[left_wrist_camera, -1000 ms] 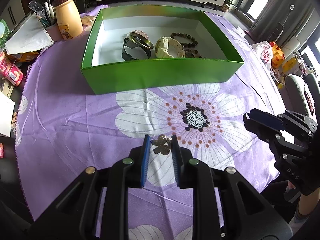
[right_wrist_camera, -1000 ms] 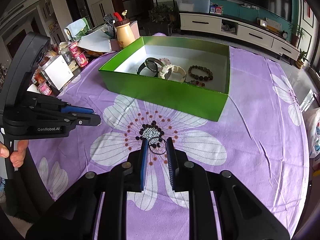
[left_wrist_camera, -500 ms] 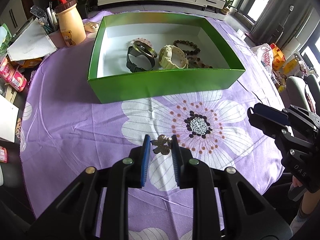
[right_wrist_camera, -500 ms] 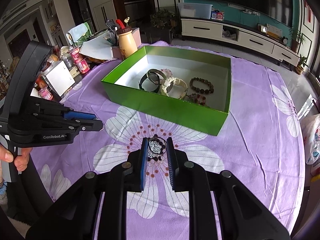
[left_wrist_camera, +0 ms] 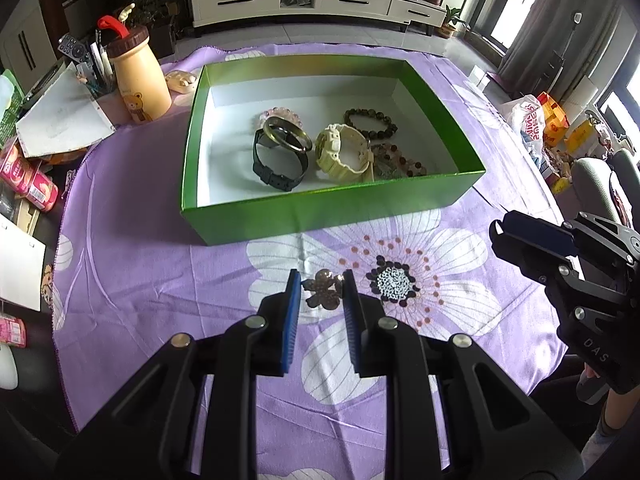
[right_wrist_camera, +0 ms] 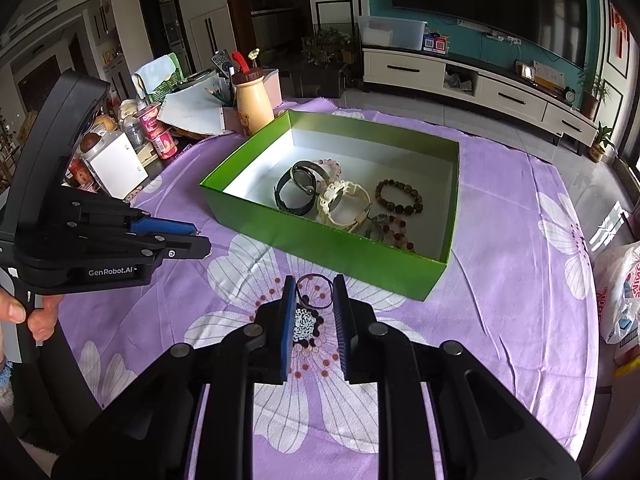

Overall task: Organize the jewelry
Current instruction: 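Carry the brooch, ring and gold charm into the green box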

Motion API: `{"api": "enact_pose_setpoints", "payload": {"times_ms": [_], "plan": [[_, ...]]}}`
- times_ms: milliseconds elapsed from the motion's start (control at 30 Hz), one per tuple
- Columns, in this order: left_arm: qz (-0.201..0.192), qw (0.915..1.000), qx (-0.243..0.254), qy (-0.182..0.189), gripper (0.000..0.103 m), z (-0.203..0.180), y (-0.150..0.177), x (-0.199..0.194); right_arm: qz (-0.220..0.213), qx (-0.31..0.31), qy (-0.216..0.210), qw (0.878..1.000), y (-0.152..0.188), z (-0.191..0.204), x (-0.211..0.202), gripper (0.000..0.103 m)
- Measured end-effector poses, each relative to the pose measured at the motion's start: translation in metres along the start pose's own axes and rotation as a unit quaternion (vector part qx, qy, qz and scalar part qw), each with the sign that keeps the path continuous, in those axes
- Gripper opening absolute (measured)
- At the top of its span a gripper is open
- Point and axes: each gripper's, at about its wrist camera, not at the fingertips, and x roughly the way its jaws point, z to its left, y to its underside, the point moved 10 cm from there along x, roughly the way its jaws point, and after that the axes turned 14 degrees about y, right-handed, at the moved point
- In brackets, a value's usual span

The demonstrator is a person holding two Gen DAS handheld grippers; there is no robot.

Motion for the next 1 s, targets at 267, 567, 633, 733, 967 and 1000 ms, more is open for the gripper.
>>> {"api": "enact_pose_setpoints", "payload": {"times_ms": [267,567,633,733,967,1000], "plan": [[-0.009,0.9999,0.005,-0.004,0.02,0.0,-0.017,-0.002,-0.01,0.006,0.005,1.0,-0.014,-0.008,0.001,0.018],[-0.023,0.9997,0.006,-0.006,0.02,-0.002,-0.042,-0.005,-0.017,0.014,0.009,1.0,-0.029,-0.015,0.007,0.018],[-0.025,0.9996,0.006,-0.006,0.02,-0.002,-0.047,-0.005,-0.018,0.016,0.01,1.0,-0.031,-0.018,0.008,0.018],[-0.028,0.9996,0.006,-0.007,0.02,-0.003,-0.053,-0.005,-0.02,0.02,0.012,1.0,-0.035,-0.021,0.01,0.018],[-0.029,0.9996,-0.005,-0.008,0.02,0.003,-0.069,0.001,-0.019,0.023,0.021,0.999,-0.047,-0.031,0.021,0.018],[-0.028,0.9995,-0.006,-0.009,0.02,0.004,-0.072,0.002,-0.019,0.024,0.022,0.999,-0.048,-0.032,0.022,0.018]]}}
